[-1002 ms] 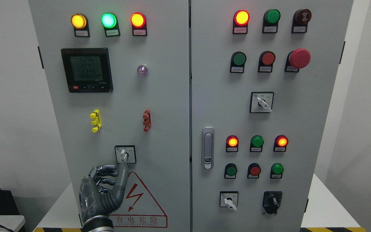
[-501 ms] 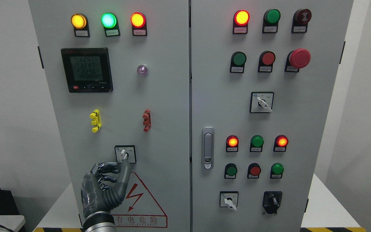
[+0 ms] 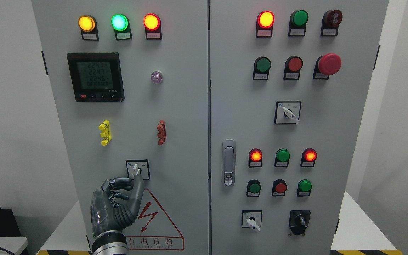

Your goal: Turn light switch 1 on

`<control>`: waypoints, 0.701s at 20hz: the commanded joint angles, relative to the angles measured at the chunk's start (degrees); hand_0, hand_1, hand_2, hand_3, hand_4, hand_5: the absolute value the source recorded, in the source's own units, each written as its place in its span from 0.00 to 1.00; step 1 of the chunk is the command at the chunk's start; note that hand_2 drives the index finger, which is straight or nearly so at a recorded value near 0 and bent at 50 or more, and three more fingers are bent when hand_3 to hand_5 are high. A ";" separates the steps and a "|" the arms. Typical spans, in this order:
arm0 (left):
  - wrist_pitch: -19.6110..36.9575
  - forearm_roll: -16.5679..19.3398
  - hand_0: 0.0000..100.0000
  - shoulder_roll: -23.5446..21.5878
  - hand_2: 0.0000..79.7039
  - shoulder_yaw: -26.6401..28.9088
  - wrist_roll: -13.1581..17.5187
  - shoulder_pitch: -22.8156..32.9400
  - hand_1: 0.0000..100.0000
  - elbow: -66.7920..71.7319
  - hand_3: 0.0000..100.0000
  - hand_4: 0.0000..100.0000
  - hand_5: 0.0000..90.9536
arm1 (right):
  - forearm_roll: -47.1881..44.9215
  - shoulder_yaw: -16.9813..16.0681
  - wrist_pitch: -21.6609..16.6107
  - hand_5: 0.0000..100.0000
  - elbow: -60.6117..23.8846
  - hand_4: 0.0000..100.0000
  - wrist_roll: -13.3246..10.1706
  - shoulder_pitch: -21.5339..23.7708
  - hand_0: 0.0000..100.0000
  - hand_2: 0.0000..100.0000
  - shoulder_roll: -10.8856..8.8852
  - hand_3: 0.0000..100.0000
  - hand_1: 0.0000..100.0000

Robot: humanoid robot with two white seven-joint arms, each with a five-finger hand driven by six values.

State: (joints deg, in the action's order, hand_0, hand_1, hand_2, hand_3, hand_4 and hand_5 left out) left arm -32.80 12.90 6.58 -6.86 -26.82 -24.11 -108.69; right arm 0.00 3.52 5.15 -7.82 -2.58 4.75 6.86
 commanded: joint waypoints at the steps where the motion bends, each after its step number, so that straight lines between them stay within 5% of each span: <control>1: -0.25 -0.24 0.24 0.02 0.59 -0.17 0.02 -0.59 0.54 0.15 0.62 0.72 0.89 | -1.05 0.00 0.04 0.00 0.00 0.00 0.03 0.00 0.12 0.00 0.00 0.00 0.39; 14: -2.36 -0.24 0.25 0.02 0.60 -0.52 0.02 -1.38 0.53 0.06 0.62 0.73 0.88 | -1.05 0.00 0.04 0.00 0.00 0.00 0.03 0.00 0.12 0.00 0.00 0.00 0.39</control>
State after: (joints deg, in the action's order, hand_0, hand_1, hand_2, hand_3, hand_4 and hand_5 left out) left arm -34.67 12.67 6.58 -7.08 -26.82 -25.29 -108.62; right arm 0.00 3.52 5.15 -7.82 -2.57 4.75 6.86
